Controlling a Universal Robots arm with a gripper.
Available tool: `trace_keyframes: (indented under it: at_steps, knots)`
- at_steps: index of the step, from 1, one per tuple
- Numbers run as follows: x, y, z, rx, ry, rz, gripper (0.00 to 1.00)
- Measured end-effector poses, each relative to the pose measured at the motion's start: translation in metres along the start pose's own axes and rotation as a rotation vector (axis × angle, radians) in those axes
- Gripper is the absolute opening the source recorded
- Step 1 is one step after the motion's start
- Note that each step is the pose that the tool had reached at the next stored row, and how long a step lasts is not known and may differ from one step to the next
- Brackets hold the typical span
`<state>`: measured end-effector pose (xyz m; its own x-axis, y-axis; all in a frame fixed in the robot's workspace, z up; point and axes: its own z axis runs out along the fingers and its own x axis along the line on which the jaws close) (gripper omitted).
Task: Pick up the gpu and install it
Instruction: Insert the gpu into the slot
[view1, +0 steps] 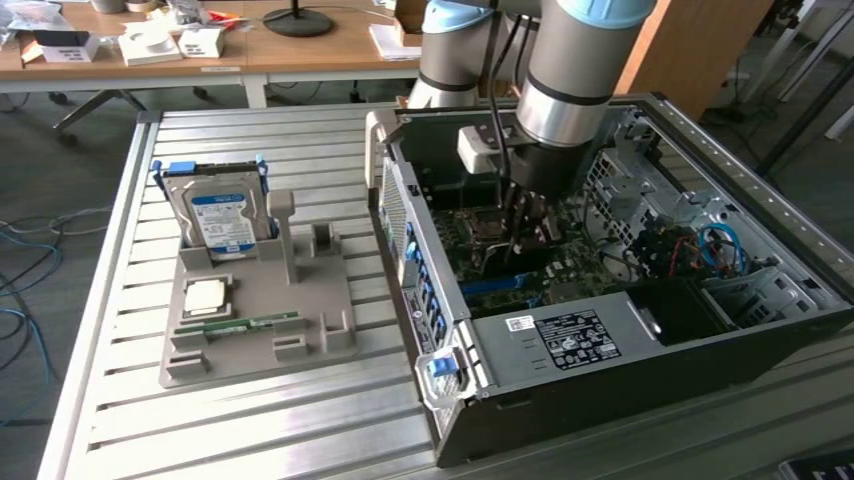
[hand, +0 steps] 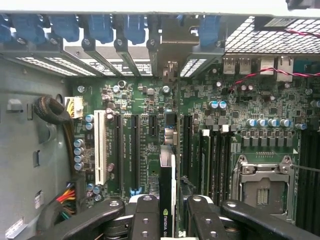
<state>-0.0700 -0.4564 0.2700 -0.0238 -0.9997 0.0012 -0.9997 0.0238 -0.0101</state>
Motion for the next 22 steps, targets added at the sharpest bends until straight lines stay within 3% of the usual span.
trace_keyframes:
  at_steps: [22]
  knots:
    - [0.0018,0.0012,0.0005,-0.0002,0.0007,0.051,0.26]
